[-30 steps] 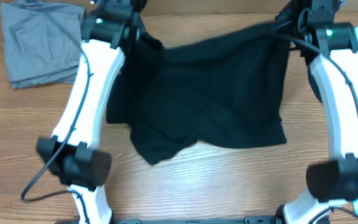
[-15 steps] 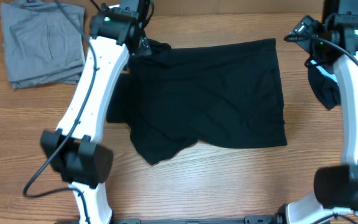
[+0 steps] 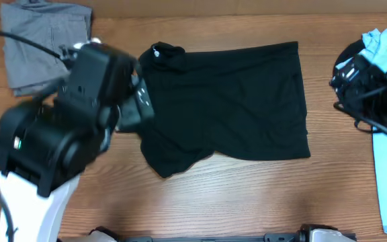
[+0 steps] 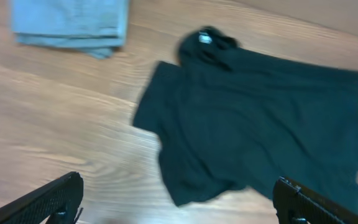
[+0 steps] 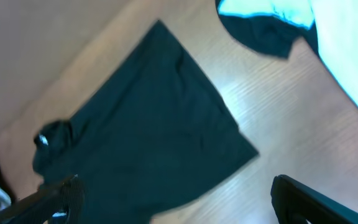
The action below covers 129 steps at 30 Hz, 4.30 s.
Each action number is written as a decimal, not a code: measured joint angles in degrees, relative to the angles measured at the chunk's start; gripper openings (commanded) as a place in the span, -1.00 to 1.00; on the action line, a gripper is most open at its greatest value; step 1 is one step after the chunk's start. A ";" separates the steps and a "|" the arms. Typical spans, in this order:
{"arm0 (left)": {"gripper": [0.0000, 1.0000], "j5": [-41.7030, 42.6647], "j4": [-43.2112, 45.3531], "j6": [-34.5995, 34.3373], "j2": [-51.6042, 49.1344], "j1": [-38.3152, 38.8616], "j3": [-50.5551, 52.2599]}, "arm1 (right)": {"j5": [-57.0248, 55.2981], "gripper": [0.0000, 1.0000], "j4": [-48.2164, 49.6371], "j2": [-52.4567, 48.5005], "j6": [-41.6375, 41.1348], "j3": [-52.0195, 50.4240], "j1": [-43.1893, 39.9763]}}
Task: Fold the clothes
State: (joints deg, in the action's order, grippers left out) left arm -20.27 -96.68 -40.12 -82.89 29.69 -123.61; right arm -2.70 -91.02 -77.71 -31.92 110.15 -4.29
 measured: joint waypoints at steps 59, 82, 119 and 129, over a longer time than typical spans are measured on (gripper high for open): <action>0.43 24.33 52.57 -3.02 -9.49 5.77 75.65 | 2.38 1.00 14.53 -0.20 0.24 -32.92 -0.02; -0.92 15.21 36.33 -3.37 -2.25 4.92 68.57 | 1.36 1.00 24.24 -0.24 -1.25 -42.62 -0.02; 0.20 16.52 35.78 0.48 0.11 6.82 69.24 | 8.48 1.00 36.79 -4.33 -3.87 -59.32 0.00; 0.33 18.51 44.06 1.20 -0.61 8.59 76.70 | 8.48 1.00 37.11 -4.33 -3.89 -59.34 0.00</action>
State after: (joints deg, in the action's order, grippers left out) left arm -1.76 -52.62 -38.92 -83.50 38.28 -46.92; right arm 5.78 -53.91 -82.04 -35.81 50.81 -4.29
